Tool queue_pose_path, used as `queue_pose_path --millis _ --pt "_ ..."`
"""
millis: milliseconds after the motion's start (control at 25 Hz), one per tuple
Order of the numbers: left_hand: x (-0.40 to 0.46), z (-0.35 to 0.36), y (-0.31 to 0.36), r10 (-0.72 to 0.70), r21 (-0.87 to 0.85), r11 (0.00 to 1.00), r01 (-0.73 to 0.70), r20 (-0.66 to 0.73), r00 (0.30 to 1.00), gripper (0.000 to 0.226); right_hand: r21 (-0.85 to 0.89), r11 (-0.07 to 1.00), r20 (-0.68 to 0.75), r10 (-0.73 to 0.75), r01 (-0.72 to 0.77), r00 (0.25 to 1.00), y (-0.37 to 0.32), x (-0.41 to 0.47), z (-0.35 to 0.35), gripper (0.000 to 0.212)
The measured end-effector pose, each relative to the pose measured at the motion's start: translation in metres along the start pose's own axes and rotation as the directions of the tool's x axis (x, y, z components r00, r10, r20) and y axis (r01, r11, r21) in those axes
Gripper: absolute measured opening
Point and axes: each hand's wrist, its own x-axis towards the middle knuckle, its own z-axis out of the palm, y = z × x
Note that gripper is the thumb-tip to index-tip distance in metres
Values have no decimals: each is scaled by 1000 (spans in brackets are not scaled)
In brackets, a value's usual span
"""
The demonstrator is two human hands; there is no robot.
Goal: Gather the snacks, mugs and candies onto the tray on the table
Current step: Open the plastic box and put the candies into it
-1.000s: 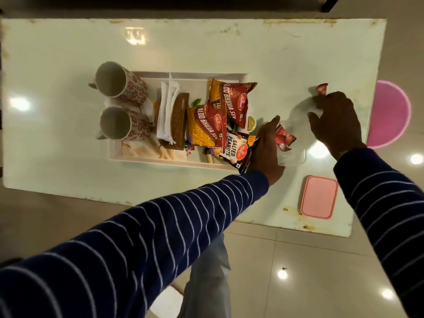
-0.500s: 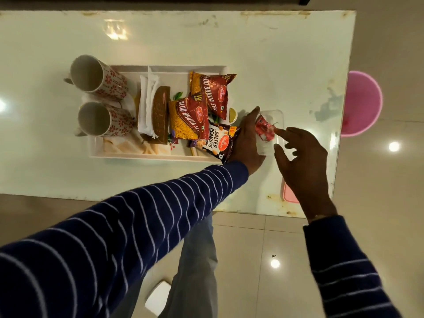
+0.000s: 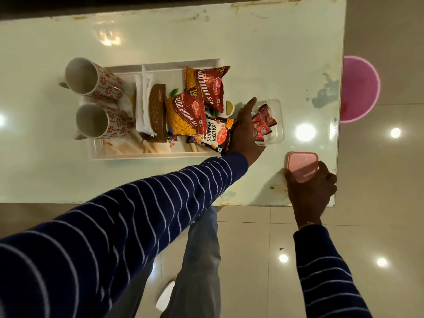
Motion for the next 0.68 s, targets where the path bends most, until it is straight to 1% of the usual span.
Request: queue_pose_path --millis 80,120,160,200,240,280,320,360,400,440,480,520,600,640,680 --pt "0 0 -1 -4 -15 1000 4 5 1000 119 -41 999 -5 10 -10 1000 -5 1 -2 87" --pt "0 0 -1 -6 -23 1000 6 5 1000 120 -17 1000 -7 24 -24 1000 -7 3 -4 86" --pt "-1 1 -1 -7 -25 1000 7 -1 1000 120 95 995 -2 38 -37 999 -10 5 -9 83" --pt "-2 1 -2 -6 -13 1000 6 -9 1000 120 297 953 23 53 -57 998 -14 7 -15 79" --pt "-2 1 -3 -3 -1 1000 3 -15 1000 119 527 845 84 60 -95 995 -20 9 -22 70" --pt "-1 2 -4 -2 -1 1000 2 -16 1000 118 694 707 168 26 -137 985 -29 11 -29 59" --pt "0 3 -5 -4 -20 1000 4 -14 1000 117 791 587 252 -55 -174 966 -38 13 -33 49" --pt "1 4 -6 -11 -40 999 10 -9 1000 115 832 519 311 -147 -194 939 -48 14 -34 41" --pt "1 4 -6 -21 -58 998 20 -5 1000 114 843 502 343 -225 -193 912 -59 14 -34 36" --pt "1 5 -6 -31 -70 997 31 1 1000 114 836 520 346 -255 -174 903 -71 13 -31 32" --pt "1 4 -6 -35 -86 996 36 7 999 114 821 549 331 -242 -153 912 -81 13 -28 29" --pt "1 4 -6 -32 -89 996 33 9 999 115 801 584 294 -192 -132 936 -87 14 -24 28" --pt "0 4 -5 -24 -56 998 24 -5 1000 116 760 648 157 -116 -45 981 -88 20 -18 28" --pt "0 4 -4 -24 -34 999 24 -11 1000 116 713 701 84 -127 29 988 -86 24 -15 25" --pt "1 4 -4 -23 -10 1000 22 -18 1000 115 630 768 24 -162 110 987 -83 28 -12 27"
